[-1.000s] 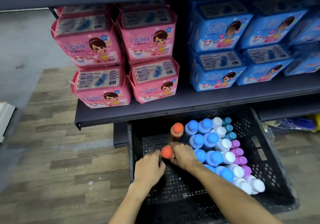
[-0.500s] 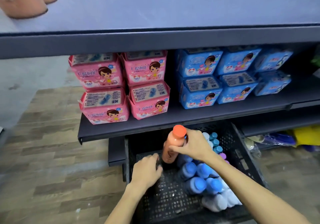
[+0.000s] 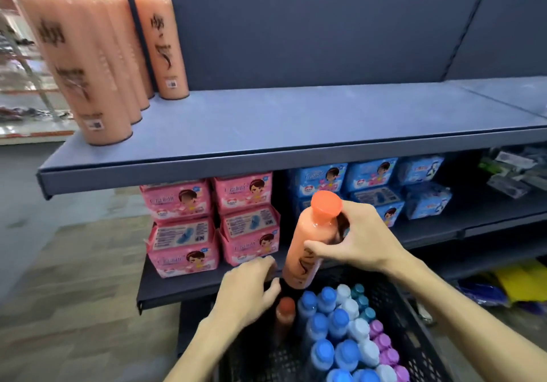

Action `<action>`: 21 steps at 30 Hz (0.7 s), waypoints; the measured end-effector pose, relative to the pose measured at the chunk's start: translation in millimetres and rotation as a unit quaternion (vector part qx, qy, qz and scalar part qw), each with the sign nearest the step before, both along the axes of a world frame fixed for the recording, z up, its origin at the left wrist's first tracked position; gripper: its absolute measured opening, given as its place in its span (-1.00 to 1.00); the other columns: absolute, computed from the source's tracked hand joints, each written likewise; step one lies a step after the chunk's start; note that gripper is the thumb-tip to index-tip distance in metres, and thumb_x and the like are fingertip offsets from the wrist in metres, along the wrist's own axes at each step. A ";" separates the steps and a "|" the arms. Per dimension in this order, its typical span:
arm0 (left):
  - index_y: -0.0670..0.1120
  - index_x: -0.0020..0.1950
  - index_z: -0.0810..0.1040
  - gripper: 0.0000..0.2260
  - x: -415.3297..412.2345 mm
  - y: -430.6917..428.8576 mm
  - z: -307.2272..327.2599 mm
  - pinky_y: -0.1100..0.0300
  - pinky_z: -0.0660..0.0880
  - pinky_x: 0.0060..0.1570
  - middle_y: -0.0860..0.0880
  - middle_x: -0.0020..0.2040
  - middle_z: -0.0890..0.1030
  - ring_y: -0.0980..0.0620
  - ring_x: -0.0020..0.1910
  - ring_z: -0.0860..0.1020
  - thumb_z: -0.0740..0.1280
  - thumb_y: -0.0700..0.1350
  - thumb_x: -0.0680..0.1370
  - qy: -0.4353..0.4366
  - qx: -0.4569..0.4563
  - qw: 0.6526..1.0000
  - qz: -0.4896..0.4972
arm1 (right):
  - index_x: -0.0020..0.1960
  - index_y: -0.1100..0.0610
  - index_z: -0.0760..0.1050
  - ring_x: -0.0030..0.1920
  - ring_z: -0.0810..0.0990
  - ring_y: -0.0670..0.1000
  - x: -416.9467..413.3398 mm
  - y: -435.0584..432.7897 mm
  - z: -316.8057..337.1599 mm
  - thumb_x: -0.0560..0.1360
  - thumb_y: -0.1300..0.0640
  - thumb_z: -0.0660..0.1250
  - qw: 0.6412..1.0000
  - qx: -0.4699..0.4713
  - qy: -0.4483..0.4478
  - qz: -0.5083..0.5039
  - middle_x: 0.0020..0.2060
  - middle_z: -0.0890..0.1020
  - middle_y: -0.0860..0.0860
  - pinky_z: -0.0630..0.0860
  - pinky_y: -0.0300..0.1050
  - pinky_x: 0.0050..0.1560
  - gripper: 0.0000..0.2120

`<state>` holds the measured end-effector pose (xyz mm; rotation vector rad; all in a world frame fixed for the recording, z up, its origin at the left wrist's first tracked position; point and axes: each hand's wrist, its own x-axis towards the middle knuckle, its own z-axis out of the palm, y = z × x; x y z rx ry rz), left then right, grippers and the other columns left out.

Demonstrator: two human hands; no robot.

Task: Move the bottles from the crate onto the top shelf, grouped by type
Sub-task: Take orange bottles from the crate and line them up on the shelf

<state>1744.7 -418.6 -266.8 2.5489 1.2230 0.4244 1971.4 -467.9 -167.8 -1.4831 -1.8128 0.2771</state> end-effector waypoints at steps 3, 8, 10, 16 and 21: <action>0.09 0.00 0.36 -0.84 -1.8 -1.0 36.1 0.09 0.43 -0.16 0.11 -0.08 0.56 0.05 -0.03 0.53 0.18 0.14 0.52 -0.040 0.050 0.998 -0.017 | -0.07 -0.30 0.50 -0.28 0.57 -0.14 -0.1 -2.9 37.1 0.25 -0.22 0.55 0.999 0.037 -0.004 0.007 -0.20 0.63 -0.22 0.49 -0.25 -0.24 -0.68; 0.10 0.02 0.46 -0.86 -7.5 -6.1 97.8 0.15 0.48 -0.14 0.14 -0.15 0.56 0.17 -0.14 0.53 0.22 0.10 0.52 -0.107 0.105 0.988 -0.037 | -0.09 -0.21 0.51 -0.38 0.45 -0.19 -1.7 -8.9 90.7 0.26 -0.12 0.52 0.996 0.090 0.006 0.023 -0.31 0.57 -0.23 0.34 -0.43 -0.32 -0.73; 0.09 0.01 0.48 -0.87 -9.4 -8.6 121.5 0.11 0.50 -0.15 0.15 -0.17 0.56 0.17 -0.17 0.54 0.25 0.08 0.52 -0.133 0.117 0.983 -0.042 | -0.07 -0.10 0.54 -0.39 0.42 -0.18 -3.2 -10.7 109.4 0.26 -0.14 0.48 0.994 0.106 0.020 0.017 -0.32 0.57 -0.13 0.40 -0.30 -0.35 -0.71; 0.09 -0.01 0.51 -0.87 -15.2 -12.3 177.3 0.11 0.51 -0.16 0.16 -0.18 0.58 0.18 -0.17 0.54 0.26 0.08 0.51 -0.148 0.181 0.971 -0.048 | -0.14 -0.04 0.55 -0.38 0.49 -0.08 -7.3 -8.8 163.2 0.25 -0.17 0.44 0.991 0.128 0.042 0.022 -0.34 0.59 -0.09 0.51 -0.12 -0.33 -0.71; 0.09 -0.03 0.49 -0.89 -23.0 -2.6 215.6 0.09 0.50 -0.17 0.16 -0.20 0.57 0.16 -0.20 0.52 0.27 0.08 0.53 -0.135 0.227 0.964 -0.034 | -0.11 -0.07 0.57 -0.36 0.50 -0.20 -8.7 -3.6 210.9 0.30 -0.14 0.44 0.986 0.159 0.001 0.051 -0.33 0.59 -0.21 0.41 -0.42 -0.31 -0.77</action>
